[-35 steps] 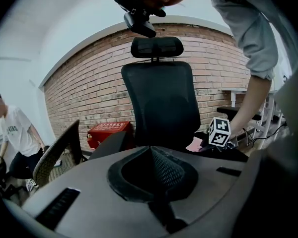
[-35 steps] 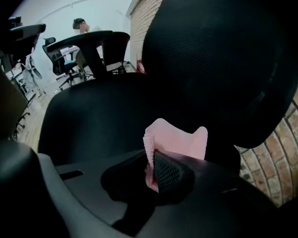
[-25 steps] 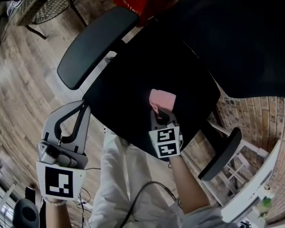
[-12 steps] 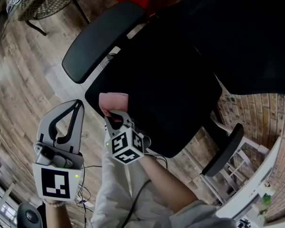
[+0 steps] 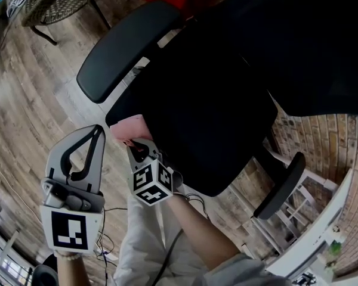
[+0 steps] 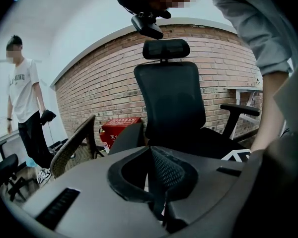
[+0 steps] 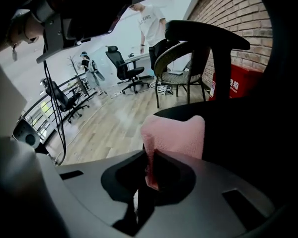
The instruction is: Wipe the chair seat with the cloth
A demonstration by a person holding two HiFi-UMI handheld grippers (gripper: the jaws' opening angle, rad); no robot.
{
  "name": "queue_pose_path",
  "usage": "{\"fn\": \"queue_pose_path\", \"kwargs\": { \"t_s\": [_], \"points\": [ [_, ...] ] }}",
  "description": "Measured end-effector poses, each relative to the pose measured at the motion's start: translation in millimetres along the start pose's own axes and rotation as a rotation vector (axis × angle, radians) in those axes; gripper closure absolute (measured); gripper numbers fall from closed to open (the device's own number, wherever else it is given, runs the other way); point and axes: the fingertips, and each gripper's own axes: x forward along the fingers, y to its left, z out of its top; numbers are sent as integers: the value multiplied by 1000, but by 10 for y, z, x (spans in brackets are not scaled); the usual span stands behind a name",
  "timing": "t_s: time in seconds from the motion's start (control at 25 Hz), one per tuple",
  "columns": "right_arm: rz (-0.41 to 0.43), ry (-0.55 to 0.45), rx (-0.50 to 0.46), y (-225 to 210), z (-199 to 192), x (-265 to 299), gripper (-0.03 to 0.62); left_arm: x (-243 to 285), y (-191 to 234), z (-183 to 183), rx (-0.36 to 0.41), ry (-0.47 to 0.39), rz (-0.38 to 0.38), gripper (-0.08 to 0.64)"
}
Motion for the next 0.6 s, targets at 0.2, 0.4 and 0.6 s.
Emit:
{"fn": "queue_pose_path", "kwargs": {
  "t_s": [0.2,0.4,0.6],
  "points": [
    [-58,36,75,-165,-324,-231,537,67,-113,99,13,-15,-34,541],
    [-186,78,211,-521,-781,-566,537,166,-276,222,39,-40,-75,541],
    [-336,118,336,-985,-1324,-995,537,256,-443,316,63,-52,-116,541]
  ]
}}
